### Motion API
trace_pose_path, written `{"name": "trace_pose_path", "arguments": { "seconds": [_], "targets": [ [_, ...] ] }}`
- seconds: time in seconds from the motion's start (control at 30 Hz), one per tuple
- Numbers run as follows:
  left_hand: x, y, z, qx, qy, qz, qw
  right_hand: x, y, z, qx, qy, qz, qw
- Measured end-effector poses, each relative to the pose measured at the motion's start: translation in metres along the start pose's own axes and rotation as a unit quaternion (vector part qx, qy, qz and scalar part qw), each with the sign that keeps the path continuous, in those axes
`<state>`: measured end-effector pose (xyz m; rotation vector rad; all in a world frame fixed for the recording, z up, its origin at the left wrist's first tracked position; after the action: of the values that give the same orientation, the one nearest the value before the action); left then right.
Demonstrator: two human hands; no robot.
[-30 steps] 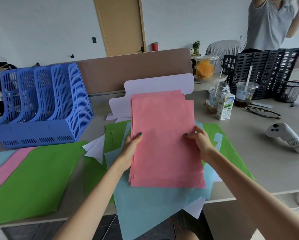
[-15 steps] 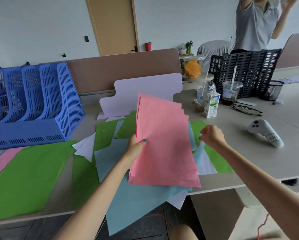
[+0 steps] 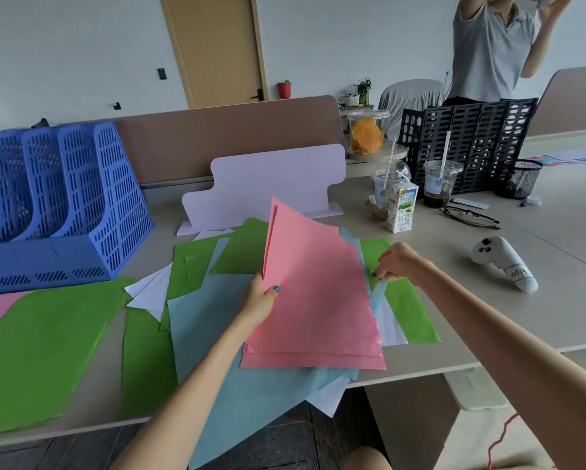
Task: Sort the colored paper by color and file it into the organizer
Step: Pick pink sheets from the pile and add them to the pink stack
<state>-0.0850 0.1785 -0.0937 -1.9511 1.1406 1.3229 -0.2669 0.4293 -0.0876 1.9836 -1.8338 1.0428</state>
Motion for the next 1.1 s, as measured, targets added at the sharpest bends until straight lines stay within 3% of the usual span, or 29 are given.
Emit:
{"name": "trace_pose_path", "arguments": {
  "seconds": [0.13,0.23,0.3,0.37,0.57,0.77,0.9,1.1],
  "targets": [
    [0.002,-0.001,-0.001,0.004,-0.010,-0.007,1.000,0.013,-0.006,0.005,-0.027,-0.112,-0.039,0.993],
    [-0.001,-0.004,0.000,0.006,-0.014,-0.004,1.000,0.014,-0.007,0.007,-0.026,-0.135,-0.027,0.990],
    [-0.001,-0.006,0.000,0.007,-0.018,-0.007,1.000,0.008,0.000,0.003,-0.033,-0.090,0.003,0.995],
    [0.000,-0.007,0.000,0.008,-0.021,-0.009,1.000,-0.002,0.003,0.010,0.020,-0.045,0.030,0.998],
    [-0.007,-0.004,-0.013,-0.018,-0.042,-0.008,0.999,0.012,-0.014,0.017,0.081,0.044,-0.020,0.996],
    [-0.011,0.001,-0.035,-0.050,-0.046,-0.002,0.998,0.013,-0.003,0.000,-0.025,0.074,-0.038,0.996],
    [-0.003,-0.002,-0.032,-0.046,-0.050,-0.021,0.997,0.021,-0.007,0.000,-0.039,-0.028,-0.132,0.990],
    [0.000,-0.007,-0.021,-0.037,-0.059,-0.038,0.997,0.017,-0.011,0.001,-0.034,-0.183,-0.113,0.976]
  ]
}}
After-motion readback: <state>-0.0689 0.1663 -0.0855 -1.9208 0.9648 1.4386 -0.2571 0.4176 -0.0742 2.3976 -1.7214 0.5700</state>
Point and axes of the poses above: each hand's wrist, its own y-axis towards the middle knuckle, its own z-axis out of the palm, x = y × z, the point moved 9 cm from there along y, towards the middle knuckle, and after that the axes turned 3 degrees about -y, right-handed, at the moved point
